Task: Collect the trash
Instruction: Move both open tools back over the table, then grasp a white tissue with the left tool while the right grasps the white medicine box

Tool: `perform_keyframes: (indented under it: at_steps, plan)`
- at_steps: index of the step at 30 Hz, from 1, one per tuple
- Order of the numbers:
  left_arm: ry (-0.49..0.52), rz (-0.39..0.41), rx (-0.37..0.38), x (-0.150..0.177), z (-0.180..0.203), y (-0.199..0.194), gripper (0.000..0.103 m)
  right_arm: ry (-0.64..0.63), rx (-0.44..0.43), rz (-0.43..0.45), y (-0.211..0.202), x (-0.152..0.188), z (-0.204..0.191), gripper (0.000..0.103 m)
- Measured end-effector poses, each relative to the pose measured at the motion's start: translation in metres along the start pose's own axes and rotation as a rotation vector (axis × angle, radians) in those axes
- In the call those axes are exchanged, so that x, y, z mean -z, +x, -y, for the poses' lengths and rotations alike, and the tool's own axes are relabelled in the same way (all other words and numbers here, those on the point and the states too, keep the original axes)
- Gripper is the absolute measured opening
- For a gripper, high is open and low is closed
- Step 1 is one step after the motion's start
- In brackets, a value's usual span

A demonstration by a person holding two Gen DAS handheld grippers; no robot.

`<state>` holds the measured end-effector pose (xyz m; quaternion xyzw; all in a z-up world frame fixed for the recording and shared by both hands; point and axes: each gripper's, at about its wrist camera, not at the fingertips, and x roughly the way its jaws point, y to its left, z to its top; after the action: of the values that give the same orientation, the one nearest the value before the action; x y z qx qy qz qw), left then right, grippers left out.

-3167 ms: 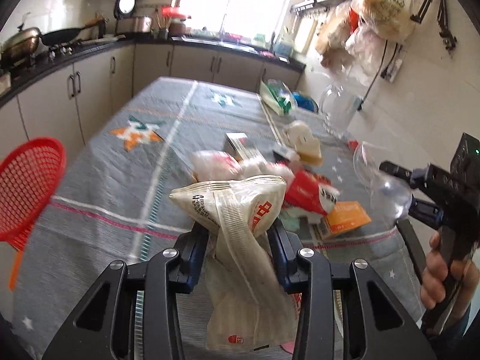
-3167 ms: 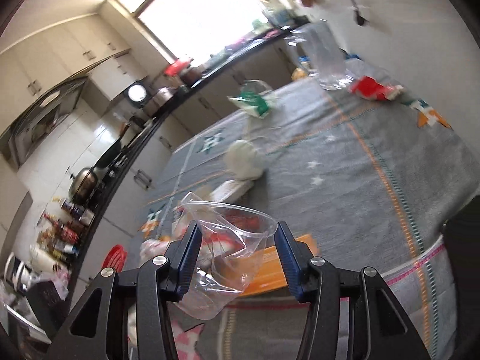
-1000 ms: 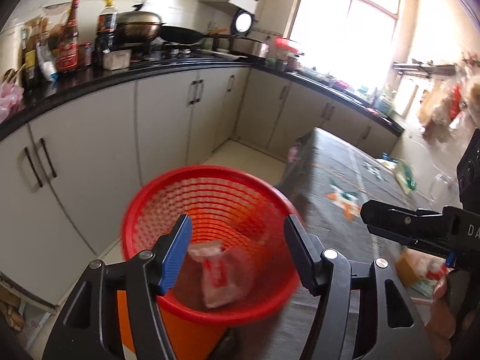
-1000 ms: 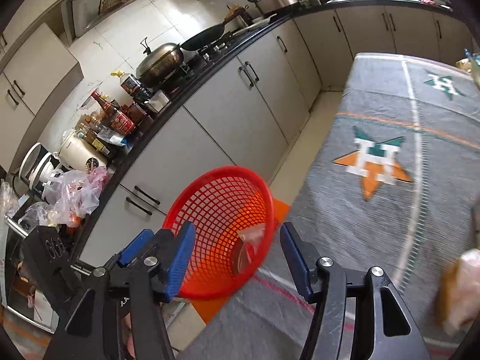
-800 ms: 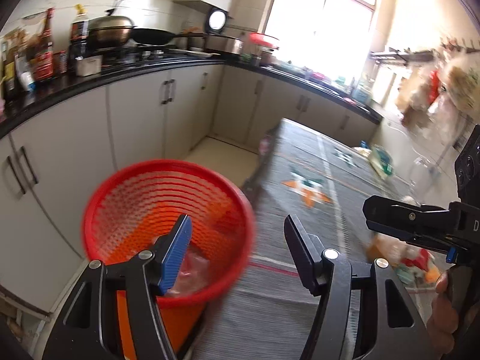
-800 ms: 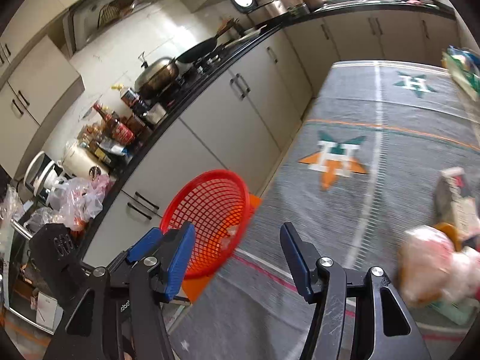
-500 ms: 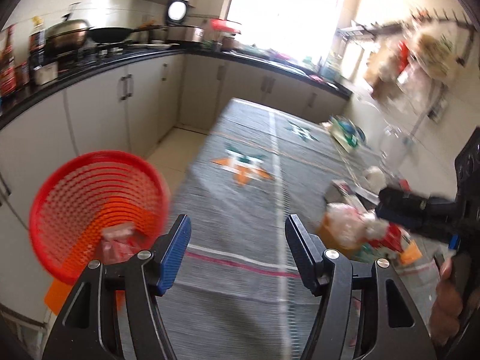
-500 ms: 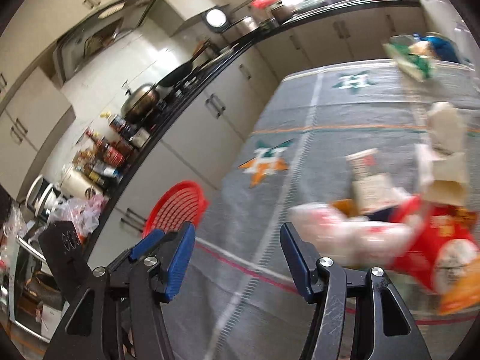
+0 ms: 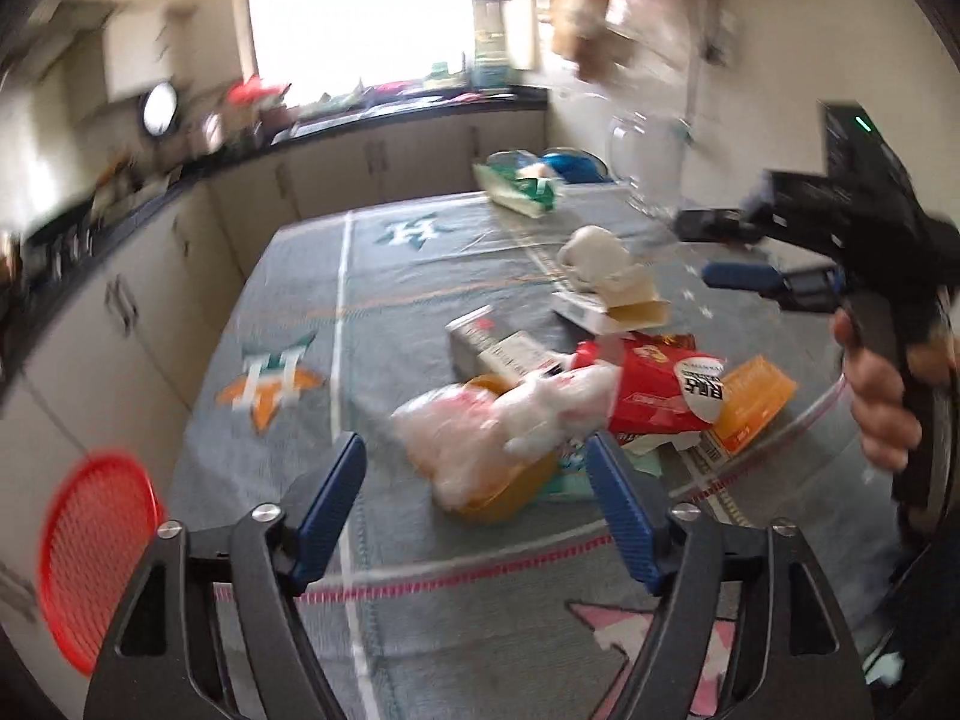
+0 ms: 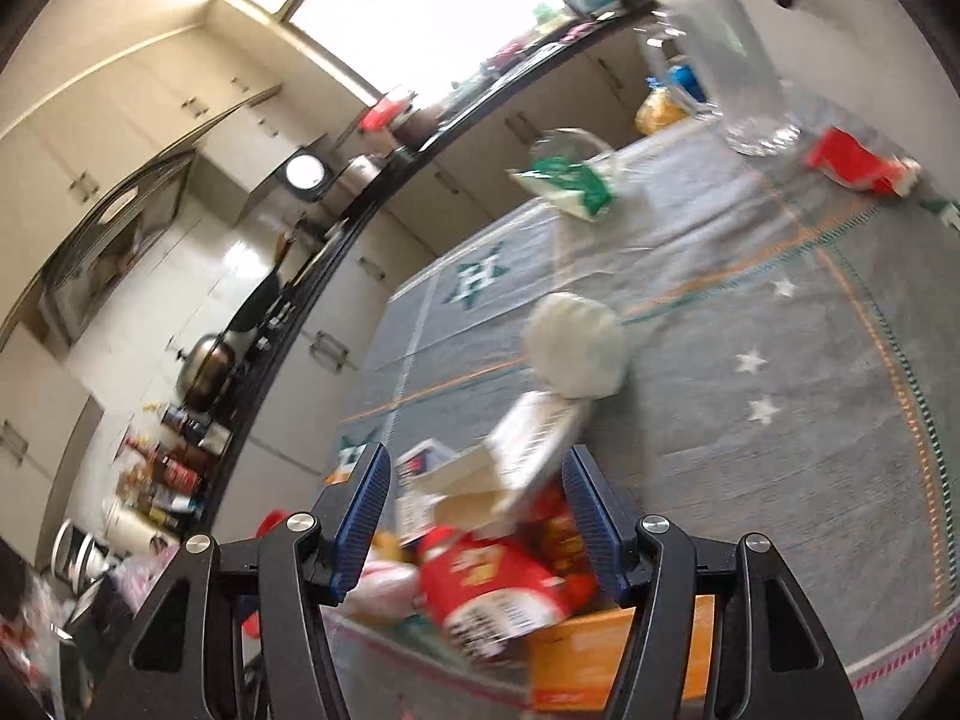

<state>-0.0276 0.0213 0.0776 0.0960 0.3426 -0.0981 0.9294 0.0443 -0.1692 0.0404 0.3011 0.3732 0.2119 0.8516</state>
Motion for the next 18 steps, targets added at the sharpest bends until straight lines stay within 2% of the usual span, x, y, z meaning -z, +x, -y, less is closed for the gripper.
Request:
perform_keyframes:
  at_steps: [4, 8, 9, 10, 11, 12, 14, 16, 17, 18]
  plan:
    - [0.111, 0.021, -0.016, -0.014, 0.026, 0.014, 0.076, 0.031, -0.011, -0.016, 0.006, -0.002, 0.012, 0.066]
    - [0.166, 0.023, -0.028, -0.024, 0.036, 0.039, 0.075, -0.021, -0.03, 0.011, 0.001, 0.0, 0.003, 0.065]
    - [0.186, 0.023, -0.028, -0.027, 0.04, 0.046, 0.068, -0.029, -0.037, 0.013, 0.001, 0.001, 0.002, 0.066]
    - [0.198, 0.018, -0.024, -0.027, 0.042, 0.05, 0.052, -0.037, -0.041, 0.01, 0.002, 0.0, 0.001, 0.066]
    - [0.205, 0.005, -0.012, -0.028, 0.043, 0.055, 0.043, -0.038, -0.043, 0.009, 0.003, 0.001, 0.002, 0.066]
    - [0.204, -0.012, 0.004, -0.029, 0.044, 0.061, 0.037, -0.037, -0.045, 0.008, 0.004, 0.0, 0.002, 0.066]
    - [0.204, 0.0, -0.023, -0.029, 0.045, 0.066, 0.037, -0.048, -0.04, 0.001, 0.007, 0.0, 0.001, 0.066]
    - [0.169, 0.022, -0.015, -0.028, 0.043, 0.061, 0.034, -0.05, -0.043, -0.009, 0.011, 0.0, 0.002, 0.066]
    - [0.142, 0.036, -0.004, -0.027, 0.039, 0.057, 0.025, -0.049, -0.049, -0.016, 0.013, 0.0, 0.002, 0.066]
    - [0.114, 0.045, 0.008, -0.027, 0.034, 0.052, 0.007, -0.052, -0.05, -0.022, 0.015, 0.0, 0.003, 0.066]
